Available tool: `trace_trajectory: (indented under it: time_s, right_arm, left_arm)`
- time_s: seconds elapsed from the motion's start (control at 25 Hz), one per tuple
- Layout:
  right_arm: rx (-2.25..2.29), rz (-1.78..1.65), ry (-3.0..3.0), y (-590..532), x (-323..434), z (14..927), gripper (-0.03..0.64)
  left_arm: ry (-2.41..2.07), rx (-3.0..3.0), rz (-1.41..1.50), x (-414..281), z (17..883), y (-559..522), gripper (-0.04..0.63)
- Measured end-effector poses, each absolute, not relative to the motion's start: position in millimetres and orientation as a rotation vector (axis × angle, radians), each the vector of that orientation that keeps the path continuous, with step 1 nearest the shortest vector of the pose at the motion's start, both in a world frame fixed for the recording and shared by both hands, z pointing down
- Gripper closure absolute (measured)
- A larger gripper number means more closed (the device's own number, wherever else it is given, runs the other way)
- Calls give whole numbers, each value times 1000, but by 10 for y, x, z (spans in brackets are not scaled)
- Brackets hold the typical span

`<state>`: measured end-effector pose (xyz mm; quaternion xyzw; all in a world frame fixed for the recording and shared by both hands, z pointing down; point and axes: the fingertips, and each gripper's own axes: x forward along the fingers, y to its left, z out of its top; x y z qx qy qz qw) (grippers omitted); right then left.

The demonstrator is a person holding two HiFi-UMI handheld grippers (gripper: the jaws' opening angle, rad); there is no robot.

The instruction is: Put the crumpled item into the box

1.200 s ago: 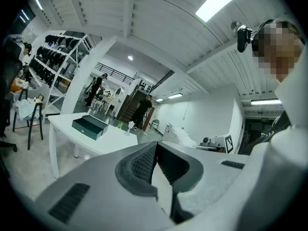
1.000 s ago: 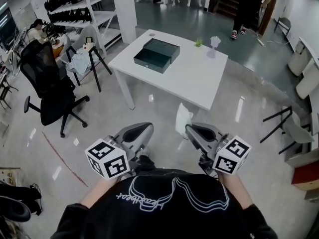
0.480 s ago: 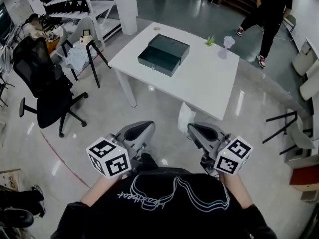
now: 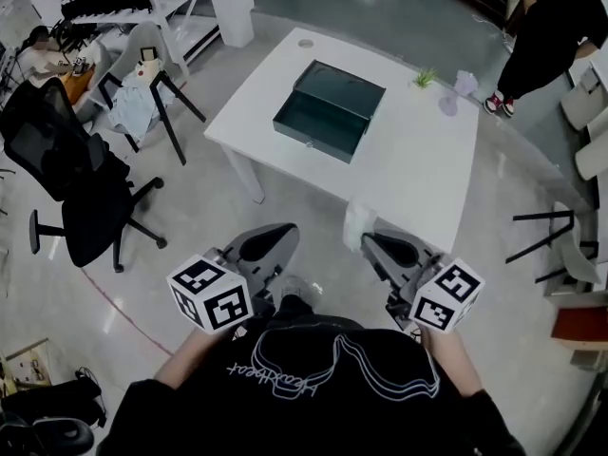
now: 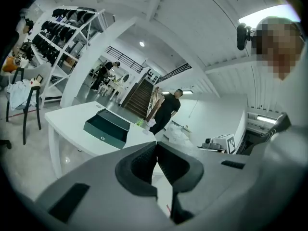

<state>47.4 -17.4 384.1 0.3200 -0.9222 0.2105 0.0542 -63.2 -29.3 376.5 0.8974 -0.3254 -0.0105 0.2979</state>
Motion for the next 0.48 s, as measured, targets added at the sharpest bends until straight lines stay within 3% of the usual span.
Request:
trace_trajectory:
  time_s: [0.48]
  right_arm:
    - [1043,540,-2699,-1072,62,3953,612]
  left_arm:
    - [-819,2412,18,-1106,3857,-1319,591]
